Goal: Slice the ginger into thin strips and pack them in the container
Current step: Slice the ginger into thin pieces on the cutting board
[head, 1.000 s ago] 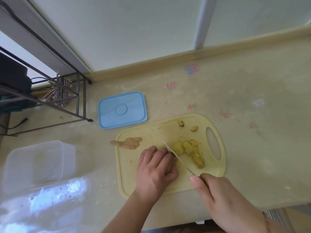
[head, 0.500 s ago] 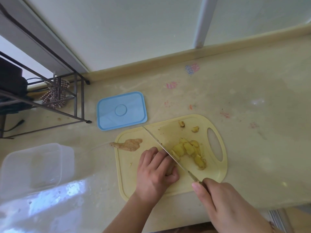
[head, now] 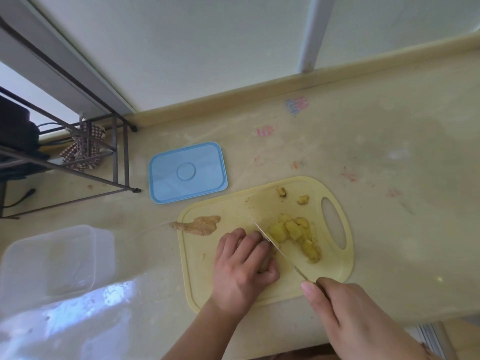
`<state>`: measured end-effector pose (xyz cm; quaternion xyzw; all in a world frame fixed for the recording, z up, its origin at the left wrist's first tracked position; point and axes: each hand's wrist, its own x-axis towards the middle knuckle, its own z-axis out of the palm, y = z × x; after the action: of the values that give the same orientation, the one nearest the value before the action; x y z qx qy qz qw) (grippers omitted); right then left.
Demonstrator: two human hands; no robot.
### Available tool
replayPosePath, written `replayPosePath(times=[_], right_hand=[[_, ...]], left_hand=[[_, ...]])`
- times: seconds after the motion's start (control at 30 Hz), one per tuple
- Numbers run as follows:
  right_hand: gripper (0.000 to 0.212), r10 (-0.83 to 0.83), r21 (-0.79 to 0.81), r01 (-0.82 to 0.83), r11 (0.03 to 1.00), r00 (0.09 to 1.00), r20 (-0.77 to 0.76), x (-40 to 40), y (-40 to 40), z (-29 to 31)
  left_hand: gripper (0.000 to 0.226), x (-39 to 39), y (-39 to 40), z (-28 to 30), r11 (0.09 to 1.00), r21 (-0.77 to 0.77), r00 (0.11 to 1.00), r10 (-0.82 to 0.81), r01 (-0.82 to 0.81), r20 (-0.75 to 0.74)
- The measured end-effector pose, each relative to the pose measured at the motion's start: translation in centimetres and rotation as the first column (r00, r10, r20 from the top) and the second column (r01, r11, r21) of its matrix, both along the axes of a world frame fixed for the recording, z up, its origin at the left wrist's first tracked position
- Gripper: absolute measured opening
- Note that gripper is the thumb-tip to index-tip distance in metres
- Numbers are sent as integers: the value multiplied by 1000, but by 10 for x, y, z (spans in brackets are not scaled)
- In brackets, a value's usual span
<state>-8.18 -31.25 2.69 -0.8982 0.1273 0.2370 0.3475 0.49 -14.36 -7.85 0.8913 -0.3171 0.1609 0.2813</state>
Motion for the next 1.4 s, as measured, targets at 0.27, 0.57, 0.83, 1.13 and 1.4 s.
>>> replayPosePath(times=[0.27,0.57,0.83,1.13,1.4], right_hand=[[59,-17,25,16,1000,1000,24,12,5,-10],[56,-42,61,35,998,993,115,29,9,-34],[60,-130,148,122,981,991,45,22,0,-24],[54,-81,97,73,993,993,82,2,2,1],[68,-72,69,67,995,995,68,-3,2,-1]], left_hand=[[13,1,-2,2,1000,-19,1000,2,-1,9],[14,-4,1,3,1000,18,1000,21,-21,3],[9,-7,5,7,1000,13,999,-1,2,-46],[10,-6,3,5,1000,18,999,-1,2,-45],[10,-4,2,5,1000,22,1000,-4,4,-21]])
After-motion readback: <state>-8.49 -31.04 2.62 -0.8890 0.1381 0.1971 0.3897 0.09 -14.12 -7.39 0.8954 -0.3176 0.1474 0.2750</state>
